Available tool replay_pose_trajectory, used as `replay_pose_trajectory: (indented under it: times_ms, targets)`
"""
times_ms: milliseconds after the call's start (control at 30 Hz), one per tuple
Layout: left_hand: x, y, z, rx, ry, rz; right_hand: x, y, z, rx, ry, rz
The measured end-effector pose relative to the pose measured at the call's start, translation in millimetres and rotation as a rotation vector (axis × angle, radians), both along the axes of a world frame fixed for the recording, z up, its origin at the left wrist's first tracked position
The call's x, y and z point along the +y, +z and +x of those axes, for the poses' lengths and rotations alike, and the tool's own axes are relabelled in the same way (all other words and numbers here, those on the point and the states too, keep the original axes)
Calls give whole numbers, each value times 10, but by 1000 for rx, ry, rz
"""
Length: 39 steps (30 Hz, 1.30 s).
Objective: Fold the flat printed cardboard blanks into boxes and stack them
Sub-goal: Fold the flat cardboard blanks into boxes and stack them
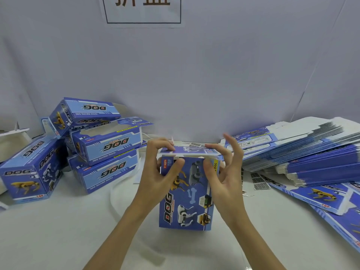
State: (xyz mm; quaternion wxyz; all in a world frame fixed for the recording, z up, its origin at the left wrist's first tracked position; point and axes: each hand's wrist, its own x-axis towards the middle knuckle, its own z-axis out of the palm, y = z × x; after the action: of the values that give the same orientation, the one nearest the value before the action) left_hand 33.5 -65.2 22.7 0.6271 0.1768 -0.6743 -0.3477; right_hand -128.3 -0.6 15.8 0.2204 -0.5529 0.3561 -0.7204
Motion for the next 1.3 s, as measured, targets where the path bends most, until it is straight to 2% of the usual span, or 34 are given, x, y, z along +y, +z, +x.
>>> replay_pose_trajectory:
  times_ms: [67, 133, 300, 500, 833, 967, 1067, 1133, 1233, 1300]
  targets:
    - [8, 84, -23, 28, -59, 106, -3, -61, 9, 54, -5, 23]
    - [-4, 88, -39, 33, -113, 210, 10, -99, 48, 23, -5, 72]
    - [114, -14, 43, 25, -208, 174, -2, -75, 104, -13, -10, 89]
    - [57, 4, 42, -53, -121, 65, -46, -113, 67, 50, -21, 71]
    - [1, -62, 4, -7, -148, 157, -6, -65, -38, 34, 15, 64]
    - [-21, -57, -7, -26, -5, 165, -38, -59, 8, -32, -32, 102]
    - [-71, -99, 0, -72, 247, 89, -82, -103, -53, -83, -20, 255]
    - [-108, -107, 20, -89, 335, 93, -110, -142, -121, -65, 60, 365]
    - [-153, -130, 61, -183, 444, 86, -126, -160, -137, -61, 141, 452]
    - [-170, -142, 89, -336, 627, -75, -136, -171, -122, -139, 101, 502]
